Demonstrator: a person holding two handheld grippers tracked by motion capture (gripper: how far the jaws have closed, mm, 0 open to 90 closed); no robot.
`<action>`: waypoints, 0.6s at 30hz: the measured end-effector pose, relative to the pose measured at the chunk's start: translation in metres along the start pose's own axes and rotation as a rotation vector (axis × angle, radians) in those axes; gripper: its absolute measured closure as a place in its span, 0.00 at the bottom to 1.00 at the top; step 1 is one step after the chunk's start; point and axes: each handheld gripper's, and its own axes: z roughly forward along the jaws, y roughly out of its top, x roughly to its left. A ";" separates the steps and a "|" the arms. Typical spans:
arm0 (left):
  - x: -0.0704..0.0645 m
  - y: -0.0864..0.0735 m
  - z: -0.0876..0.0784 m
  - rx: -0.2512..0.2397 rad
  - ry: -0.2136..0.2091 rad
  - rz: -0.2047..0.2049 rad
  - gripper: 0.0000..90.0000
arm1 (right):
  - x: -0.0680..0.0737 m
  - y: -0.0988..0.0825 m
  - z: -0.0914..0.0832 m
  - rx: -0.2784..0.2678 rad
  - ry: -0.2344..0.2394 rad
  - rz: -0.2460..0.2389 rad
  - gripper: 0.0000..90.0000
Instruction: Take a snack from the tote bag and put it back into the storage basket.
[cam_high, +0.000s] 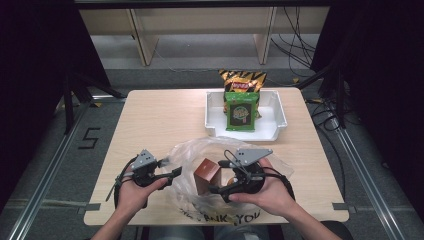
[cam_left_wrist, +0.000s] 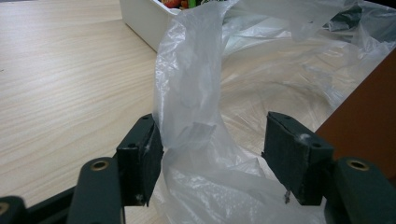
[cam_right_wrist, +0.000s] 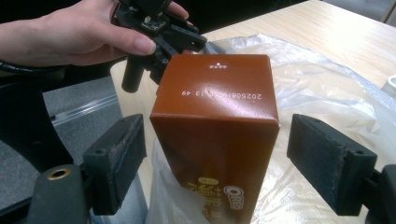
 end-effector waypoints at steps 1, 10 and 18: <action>-0.001 0.000 0.000 0.000 0.004 -0.011 0.41 | -0.001 0.000 0.001 -0.004 -0.003 -0.006 0.22; -0.001 -0.001 0.001 -0.001 -0.002 -0.014 0.41 | -0.003 0.001 0.012 0.000 -0.036 -0.015 0.24; -0.001 -0.001 0.001 0.001 -0.001 -0.016 0.41 | -0.003 0.001 0.011 0.001 -0.038 -0.009 0.36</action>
